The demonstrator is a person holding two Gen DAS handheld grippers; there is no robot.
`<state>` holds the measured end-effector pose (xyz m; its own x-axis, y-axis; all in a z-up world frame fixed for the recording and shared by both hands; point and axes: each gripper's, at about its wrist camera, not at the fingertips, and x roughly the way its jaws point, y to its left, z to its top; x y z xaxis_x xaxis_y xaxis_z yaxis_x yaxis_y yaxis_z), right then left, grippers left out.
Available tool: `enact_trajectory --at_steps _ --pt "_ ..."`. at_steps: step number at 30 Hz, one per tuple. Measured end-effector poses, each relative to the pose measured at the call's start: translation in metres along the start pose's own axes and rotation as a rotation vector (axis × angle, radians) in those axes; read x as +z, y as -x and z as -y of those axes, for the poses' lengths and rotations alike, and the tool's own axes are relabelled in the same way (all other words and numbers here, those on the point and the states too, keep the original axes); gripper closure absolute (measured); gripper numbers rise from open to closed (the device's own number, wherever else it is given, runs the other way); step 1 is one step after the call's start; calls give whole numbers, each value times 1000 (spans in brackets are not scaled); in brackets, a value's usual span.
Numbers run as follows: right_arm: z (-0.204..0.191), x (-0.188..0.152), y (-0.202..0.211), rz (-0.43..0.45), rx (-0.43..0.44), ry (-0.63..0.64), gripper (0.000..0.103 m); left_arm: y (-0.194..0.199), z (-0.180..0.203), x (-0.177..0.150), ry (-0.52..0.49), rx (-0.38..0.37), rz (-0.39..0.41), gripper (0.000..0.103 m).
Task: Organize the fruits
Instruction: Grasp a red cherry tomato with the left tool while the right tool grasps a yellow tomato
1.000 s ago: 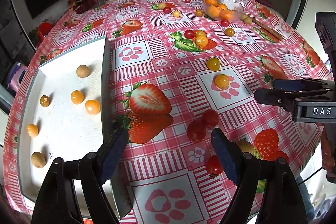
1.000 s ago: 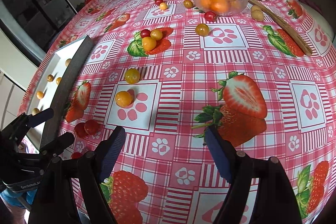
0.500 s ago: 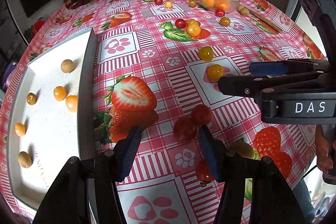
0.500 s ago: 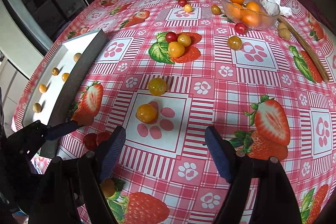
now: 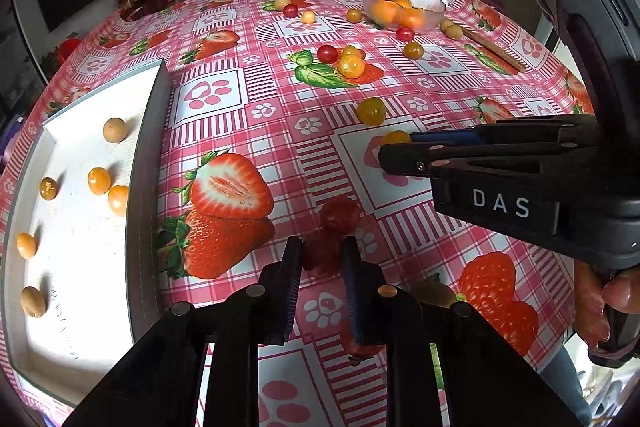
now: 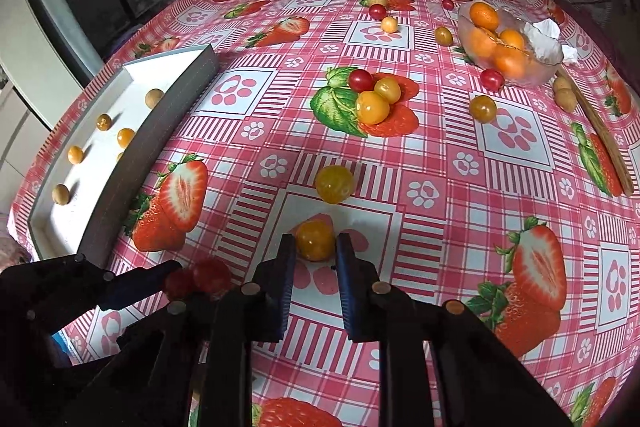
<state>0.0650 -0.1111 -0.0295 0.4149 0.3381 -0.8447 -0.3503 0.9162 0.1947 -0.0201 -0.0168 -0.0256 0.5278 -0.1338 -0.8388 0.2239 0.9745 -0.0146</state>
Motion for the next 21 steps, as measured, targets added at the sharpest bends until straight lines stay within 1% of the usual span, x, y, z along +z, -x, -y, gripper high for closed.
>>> enact_trajectory --at_steps 3,9,14,21 --pt "10 -5 5 -3 40 -50 81 3 -4 -1 38 -34 6 81" --pt "24 -16 18 1 71 -93 81 15 -6 -3 64 -50 34 81" --pt "32 -20 24 -1 88 -124 81 25 -11 -3 78 -52 51 81" --pt "29 -20 31 5 91 -116 81 43 -29 -8 116 -28 89 81"
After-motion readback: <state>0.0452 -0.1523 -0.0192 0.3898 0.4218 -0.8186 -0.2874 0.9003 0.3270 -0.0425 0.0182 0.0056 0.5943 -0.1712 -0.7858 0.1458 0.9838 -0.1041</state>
